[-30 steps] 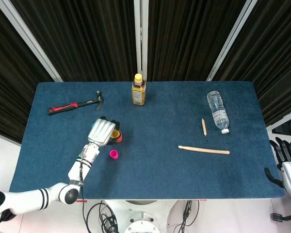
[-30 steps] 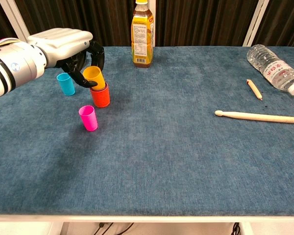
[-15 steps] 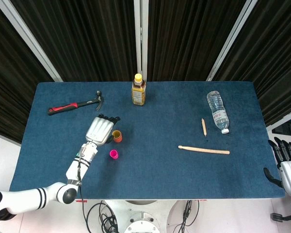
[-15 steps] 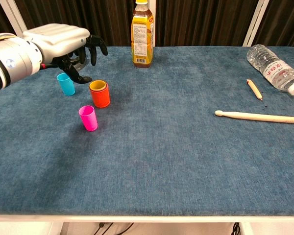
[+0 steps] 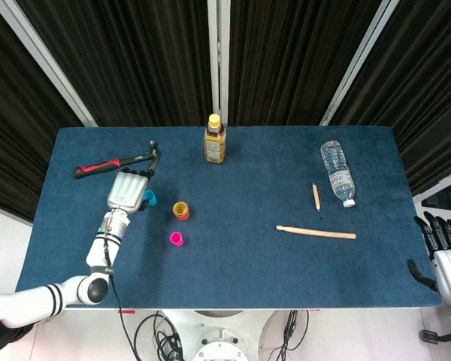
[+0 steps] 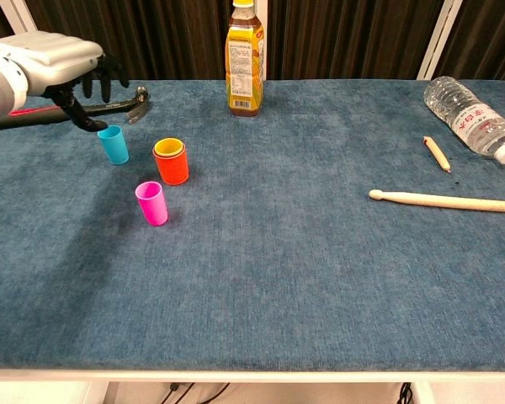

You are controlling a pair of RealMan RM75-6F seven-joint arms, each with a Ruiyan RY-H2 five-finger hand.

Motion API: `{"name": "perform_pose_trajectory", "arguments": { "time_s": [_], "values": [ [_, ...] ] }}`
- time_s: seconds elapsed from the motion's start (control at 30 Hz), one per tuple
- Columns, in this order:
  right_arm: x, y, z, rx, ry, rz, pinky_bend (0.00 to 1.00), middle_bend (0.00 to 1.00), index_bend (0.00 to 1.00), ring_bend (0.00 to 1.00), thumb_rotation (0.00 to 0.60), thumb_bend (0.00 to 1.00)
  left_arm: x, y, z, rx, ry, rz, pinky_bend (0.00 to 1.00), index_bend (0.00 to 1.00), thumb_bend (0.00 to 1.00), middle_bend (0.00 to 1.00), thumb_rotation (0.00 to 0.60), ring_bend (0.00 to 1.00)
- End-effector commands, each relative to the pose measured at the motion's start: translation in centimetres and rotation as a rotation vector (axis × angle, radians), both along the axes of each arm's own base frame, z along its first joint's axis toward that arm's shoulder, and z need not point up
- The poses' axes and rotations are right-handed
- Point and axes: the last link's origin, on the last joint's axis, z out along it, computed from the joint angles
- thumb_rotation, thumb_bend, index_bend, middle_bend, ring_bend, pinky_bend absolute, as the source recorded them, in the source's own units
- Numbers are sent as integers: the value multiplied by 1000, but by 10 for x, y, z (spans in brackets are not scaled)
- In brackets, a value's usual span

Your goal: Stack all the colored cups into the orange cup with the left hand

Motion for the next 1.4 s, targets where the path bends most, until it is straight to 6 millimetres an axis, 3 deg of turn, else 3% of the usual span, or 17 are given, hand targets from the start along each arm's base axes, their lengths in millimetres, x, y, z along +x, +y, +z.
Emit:
{"name": "perform_pose_trajectory", "arguments": {
  "time_s": [0.03, 0.37, 0.7, 1.0, 1.4],
  "values": [
    [2, 0, 1, -4, 2, 6, 0, 0, 0, 0, 600, 279, -9, 1, -3, -30, 32, 26, 284, 246, 250, 341, 600, 352],
    [1, -2, -2, 0, 3, -5, 0, 0, 0, 0, 600, 280, -13, 2, -8, -72, 53, 44, 283, 254, 248, 333, 600, 352],
    [0, -3, -1, 0, 7, -15, 0, 0, 0, 0, 600, 280, -12, 8, -22, -101, 11, 22, 334, 407, 248, 389, 600, 433],
    [0, -5, -1, 1, 10, -18, 0, 0, 0, 0, 600, 279, -11, 13, -30, -119, -38, 0, 367, 440, 248, 427, 600, 464],
    [1, -7, -1, 3, 13, -19, 0, 0, 0, 0, 600, 280, -4, 16, -20, -88, -73, -37, 448, 524, 284, 527, 600, 585]
  ]
}}
